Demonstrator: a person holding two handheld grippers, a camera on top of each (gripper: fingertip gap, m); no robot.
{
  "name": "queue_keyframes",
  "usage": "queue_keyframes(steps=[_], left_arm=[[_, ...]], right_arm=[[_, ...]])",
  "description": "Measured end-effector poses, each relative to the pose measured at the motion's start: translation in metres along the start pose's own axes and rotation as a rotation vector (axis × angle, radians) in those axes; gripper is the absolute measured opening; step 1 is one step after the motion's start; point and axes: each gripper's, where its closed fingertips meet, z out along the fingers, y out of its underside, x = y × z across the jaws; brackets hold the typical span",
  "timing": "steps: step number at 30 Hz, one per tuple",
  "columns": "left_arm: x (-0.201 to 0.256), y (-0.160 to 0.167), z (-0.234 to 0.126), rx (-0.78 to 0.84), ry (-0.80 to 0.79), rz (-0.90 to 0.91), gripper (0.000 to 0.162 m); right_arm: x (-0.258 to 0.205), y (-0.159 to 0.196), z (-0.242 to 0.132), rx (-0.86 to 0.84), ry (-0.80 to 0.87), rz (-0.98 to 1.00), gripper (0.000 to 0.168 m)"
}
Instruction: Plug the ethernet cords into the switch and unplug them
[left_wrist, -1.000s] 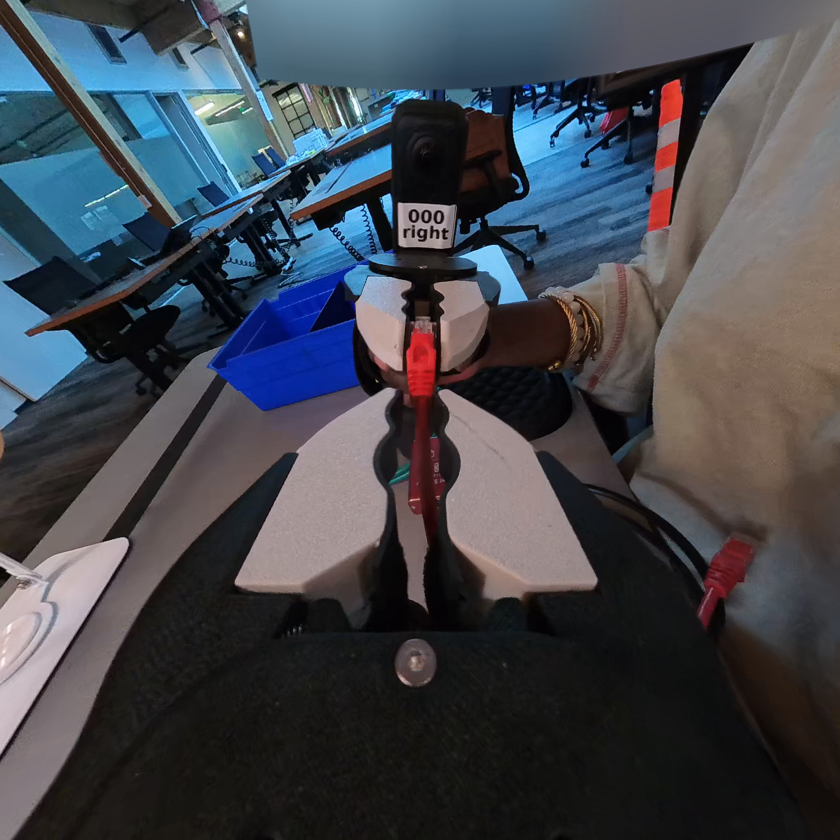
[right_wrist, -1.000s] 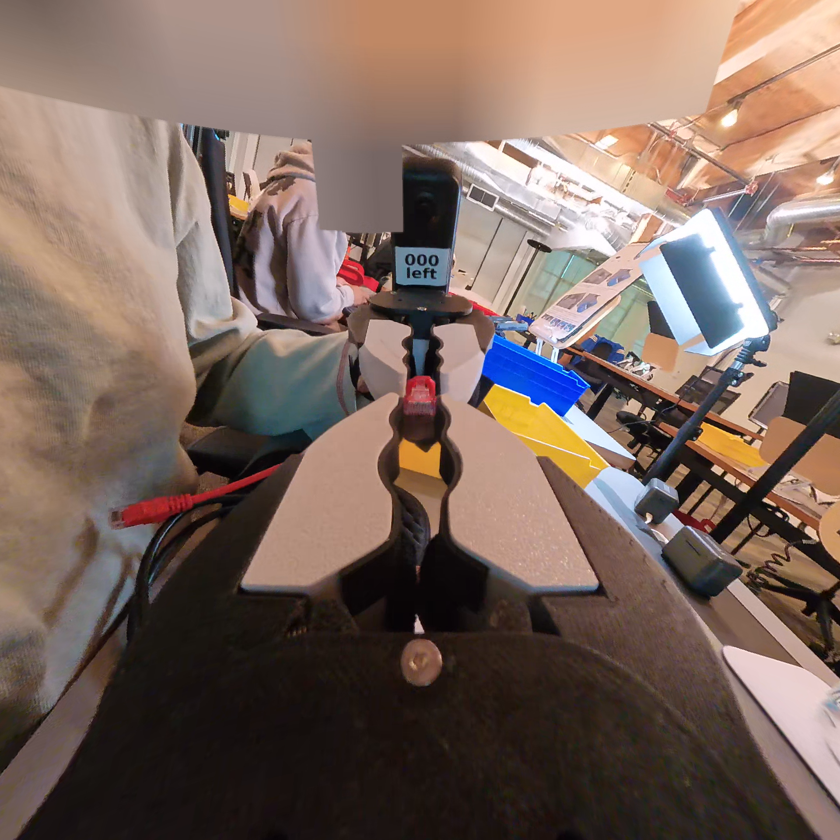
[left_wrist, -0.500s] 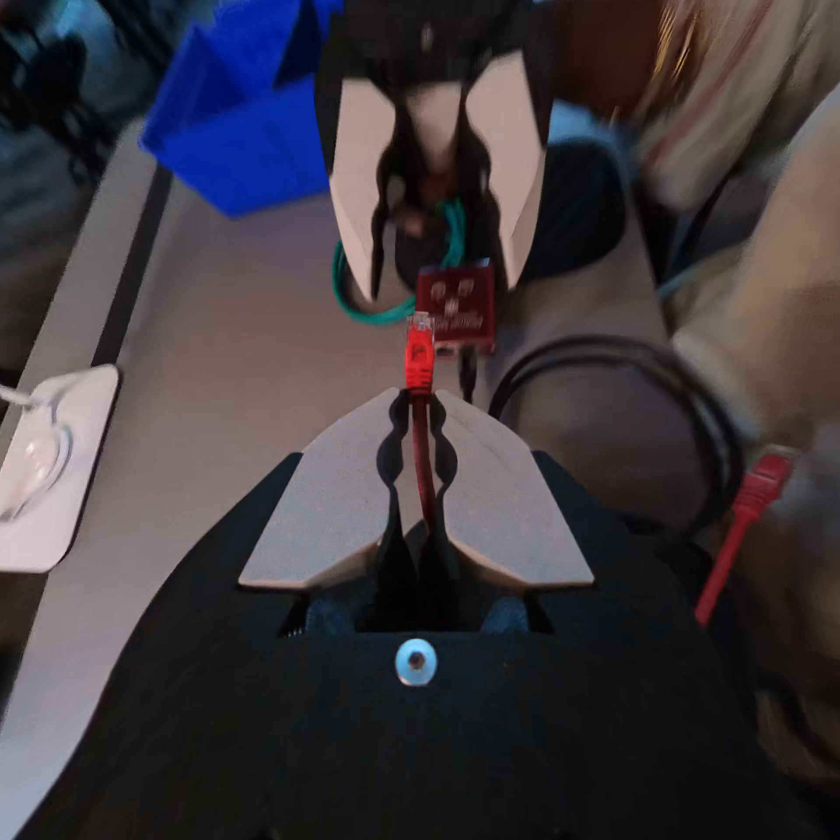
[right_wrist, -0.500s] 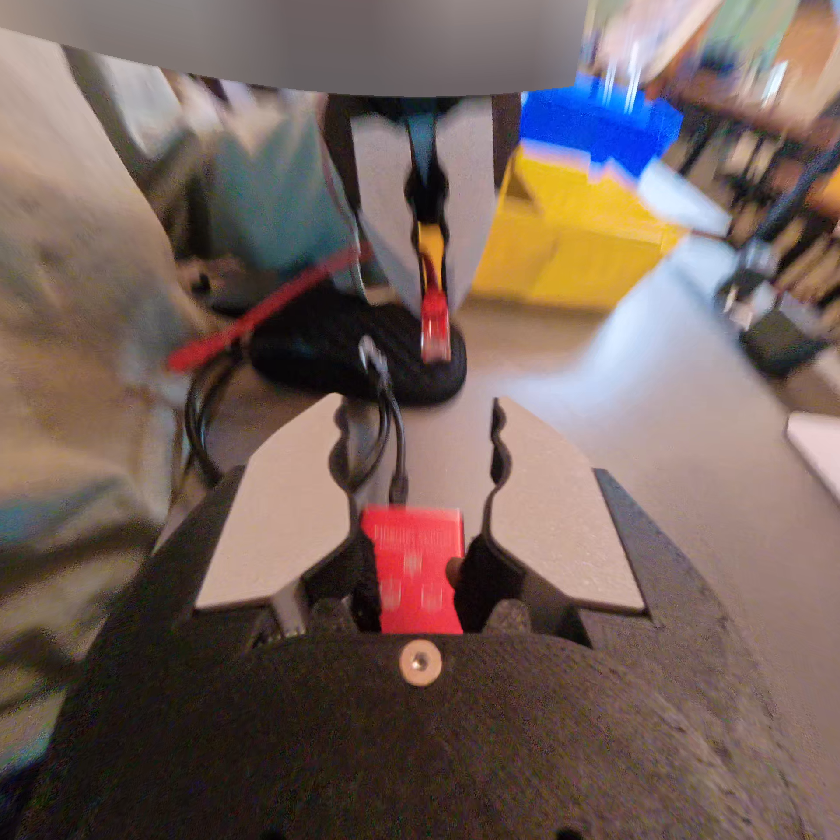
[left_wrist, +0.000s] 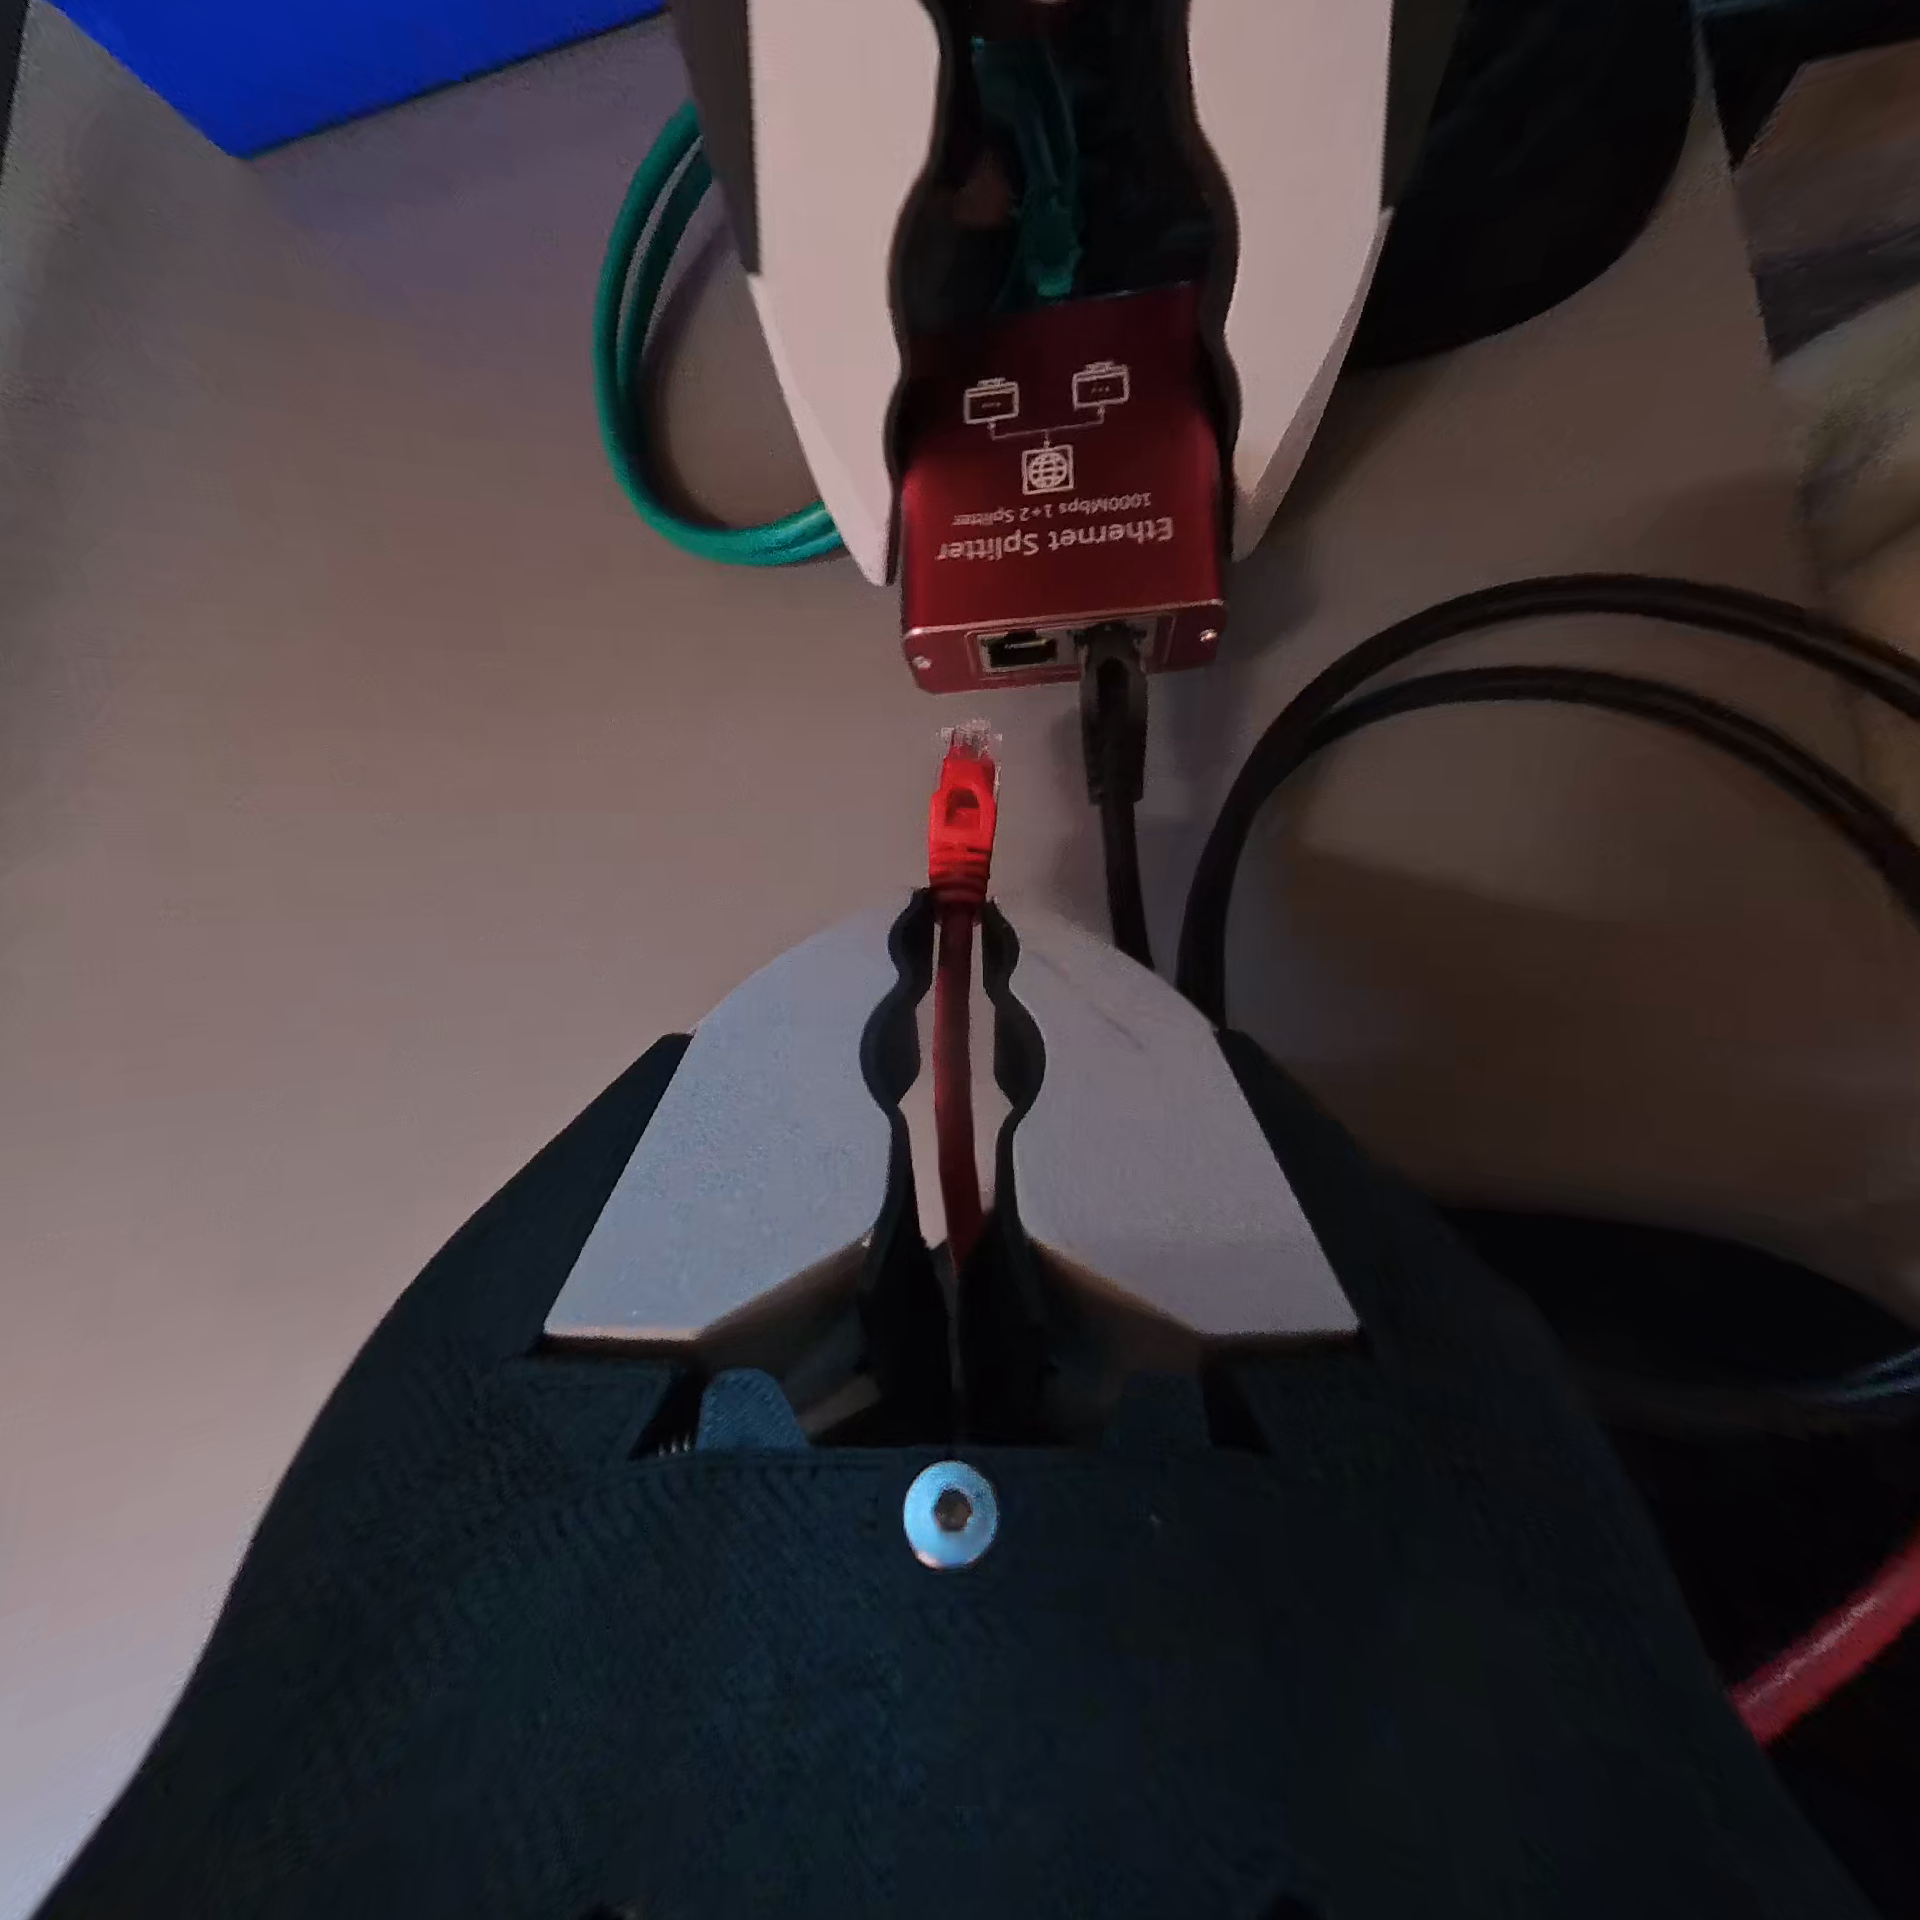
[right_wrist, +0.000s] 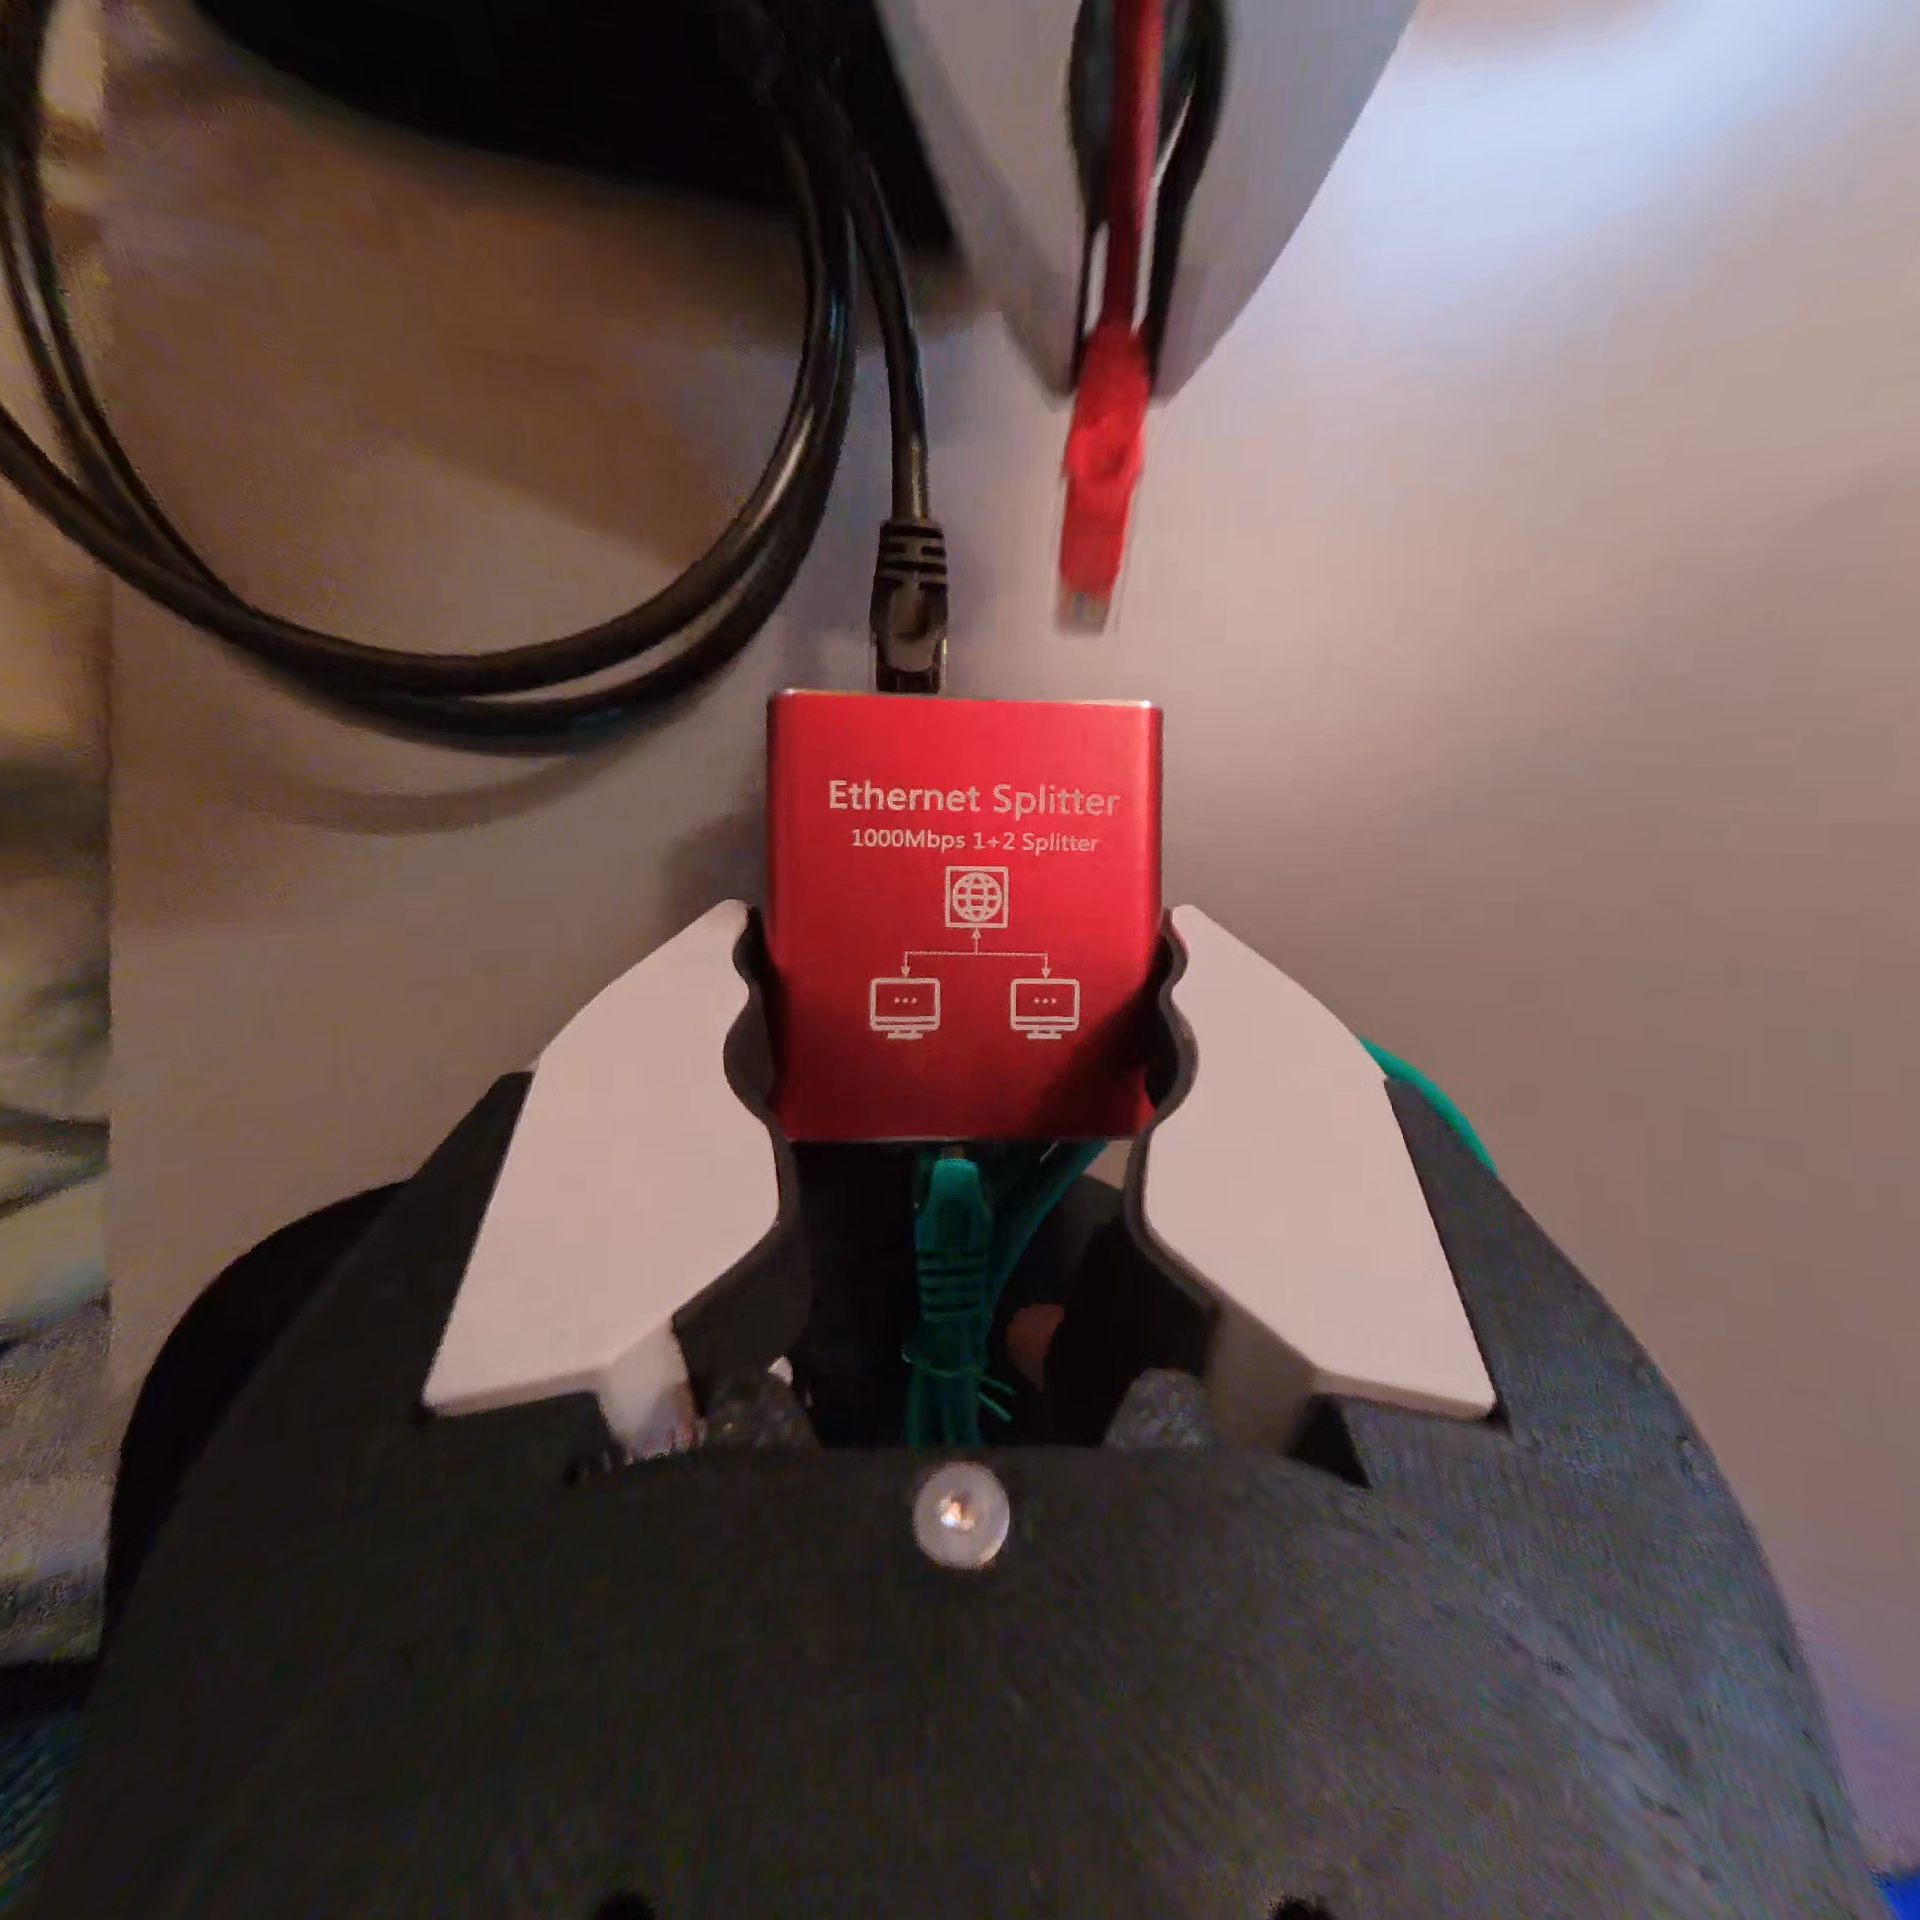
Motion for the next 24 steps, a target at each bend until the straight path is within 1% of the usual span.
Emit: queue_keyframes(steps=[2,4,6,11,15,21,24], left_arm=[[0.003,-0.003,0.005,0.016,-0.005,-0.004,0.009],[0.007,-0.011,0.007,0.056,0.010,-0.017,0.009],[0.007,-0.011,0.006,0.068,0.010,-0.030,0.009],[0.010,-0.019,0.001,0.178,0.057,-0.094,0.008],[0.010,-0.022,0.001,0.199,0.044,-0.091,0.009],[0.004,-0.025,0.001,0.210,-0.029,-0.033,0.009],[0.005,-0.026,0.003,0.225,-0.014,-0.042,0.008]], right_arm=[[-0.001,-0.005,-0.002,0.063,-0.013,0.037,0.071],[-0.001,-0.005,-0.001,0.075,-0.005,0.041,0.071],[0.000,-0.004,-0.001,0.078,0.017,0.033,0.071],[0.001,-0.010,-0.006,0.141,0.054,0.009,0.070],[0.001,-0.014,-0.009,0.162,0.067,0.000,0.070],[0.005,-0.018,-0.013,0.190,0.084,0.033,0.069],[0.006,-0.019,-0.013,0.187,0.098,0.022,0.069]])
